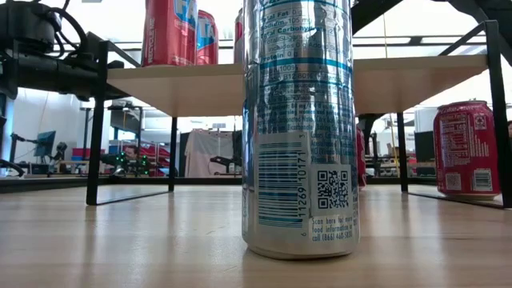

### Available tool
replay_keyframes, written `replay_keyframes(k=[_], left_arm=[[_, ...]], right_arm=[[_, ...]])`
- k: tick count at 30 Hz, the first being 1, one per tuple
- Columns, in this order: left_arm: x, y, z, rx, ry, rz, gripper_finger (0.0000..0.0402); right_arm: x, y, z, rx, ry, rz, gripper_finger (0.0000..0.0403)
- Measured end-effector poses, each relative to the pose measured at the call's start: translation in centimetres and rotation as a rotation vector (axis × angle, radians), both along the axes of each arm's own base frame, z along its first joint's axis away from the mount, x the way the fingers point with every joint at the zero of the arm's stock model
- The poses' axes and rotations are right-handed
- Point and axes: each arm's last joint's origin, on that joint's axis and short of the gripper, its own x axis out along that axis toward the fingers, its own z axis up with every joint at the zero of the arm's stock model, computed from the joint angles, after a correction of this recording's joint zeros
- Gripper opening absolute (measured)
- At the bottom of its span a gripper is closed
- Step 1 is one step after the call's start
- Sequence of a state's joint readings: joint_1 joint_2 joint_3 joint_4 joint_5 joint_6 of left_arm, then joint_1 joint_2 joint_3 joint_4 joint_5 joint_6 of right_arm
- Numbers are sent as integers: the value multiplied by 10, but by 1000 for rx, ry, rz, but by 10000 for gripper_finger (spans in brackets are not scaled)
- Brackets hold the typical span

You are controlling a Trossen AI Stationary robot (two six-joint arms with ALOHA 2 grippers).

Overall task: Place canned beverage on shelf
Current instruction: Put the top red soda can on the shelf

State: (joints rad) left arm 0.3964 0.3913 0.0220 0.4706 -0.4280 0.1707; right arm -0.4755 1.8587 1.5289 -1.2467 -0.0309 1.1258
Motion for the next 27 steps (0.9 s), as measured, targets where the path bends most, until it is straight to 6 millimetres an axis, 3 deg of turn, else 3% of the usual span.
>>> replay_keyframes(k=[4, 15, 21, 27], left_arm=[[0, 0, 0, 0, 0, 0, 195], [0, 0, 0, 0, 0, 0, 195], [0, 0, 0, 0, 0, 0, 195], [0, 0, 0, 0, 0, 0, 195]], right_arm=[[-1, 1, 1, 8, 4, -14, 296], [-1, 2, 1, 16, 22, -308, 296], [0, 3, 1, 20, 28, -515, 323], [2, 5, 1, 22, 41, -675, 315]])
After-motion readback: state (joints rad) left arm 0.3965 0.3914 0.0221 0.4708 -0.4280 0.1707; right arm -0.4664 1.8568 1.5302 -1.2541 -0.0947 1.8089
